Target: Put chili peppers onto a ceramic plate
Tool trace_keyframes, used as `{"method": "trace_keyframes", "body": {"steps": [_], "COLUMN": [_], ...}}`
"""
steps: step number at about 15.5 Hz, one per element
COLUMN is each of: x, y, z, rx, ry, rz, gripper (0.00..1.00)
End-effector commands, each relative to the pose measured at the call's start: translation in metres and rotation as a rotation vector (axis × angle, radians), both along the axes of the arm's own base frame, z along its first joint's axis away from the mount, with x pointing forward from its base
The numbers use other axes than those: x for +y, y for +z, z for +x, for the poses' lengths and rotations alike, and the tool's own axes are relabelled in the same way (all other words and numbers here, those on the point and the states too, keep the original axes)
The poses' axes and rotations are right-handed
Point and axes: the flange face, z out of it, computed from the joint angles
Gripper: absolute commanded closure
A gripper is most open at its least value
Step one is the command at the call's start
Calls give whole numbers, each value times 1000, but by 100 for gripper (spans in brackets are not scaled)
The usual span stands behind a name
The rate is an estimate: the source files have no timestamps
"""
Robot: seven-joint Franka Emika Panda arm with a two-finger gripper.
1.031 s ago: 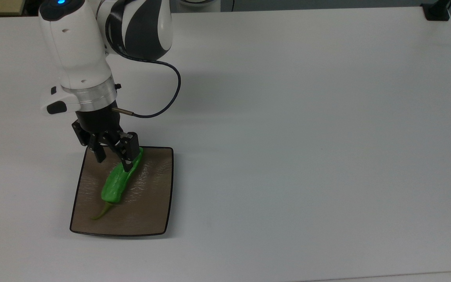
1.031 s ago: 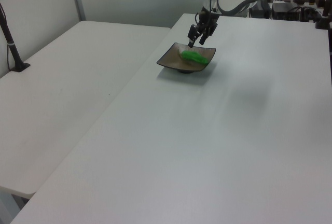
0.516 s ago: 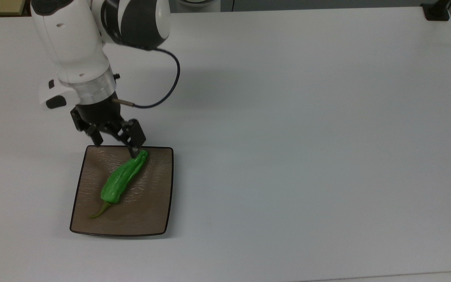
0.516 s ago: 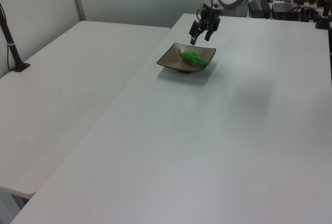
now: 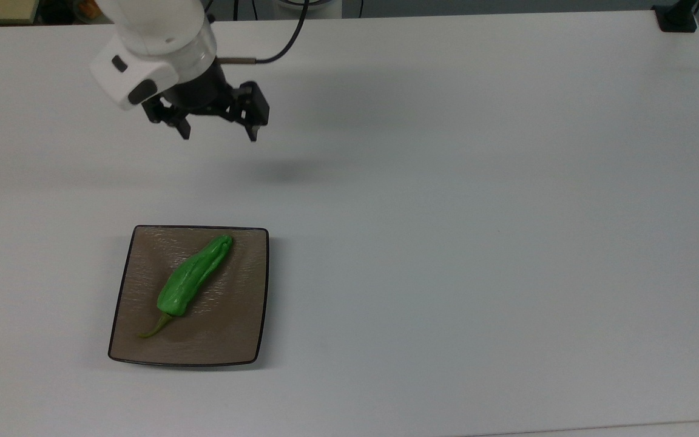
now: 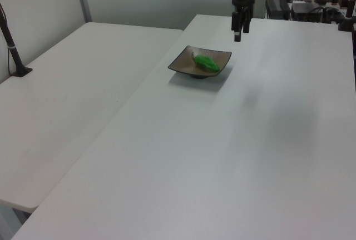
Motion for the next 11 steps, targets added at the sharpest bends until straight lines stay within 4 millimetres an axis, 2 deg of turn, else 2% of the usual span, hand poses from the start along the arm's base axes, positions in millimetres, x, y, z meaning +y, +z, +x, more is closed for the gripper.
{"method": "trace_keyframes", "body": {"steps": [1, 6, 7, 9, 11], "x": [9, 47, 48, 62, 63], "y": [18, 30, 34, 33, 35], "z": [-47, -86, -90, -94, -98], "rx": [44, 40, 28, -5, -62], "ry": [134, 182, 179, 149, 104], "rz": [-43, -58, -56, -58, -58], "gripper": [0, 0, 0, 0, 0]}}
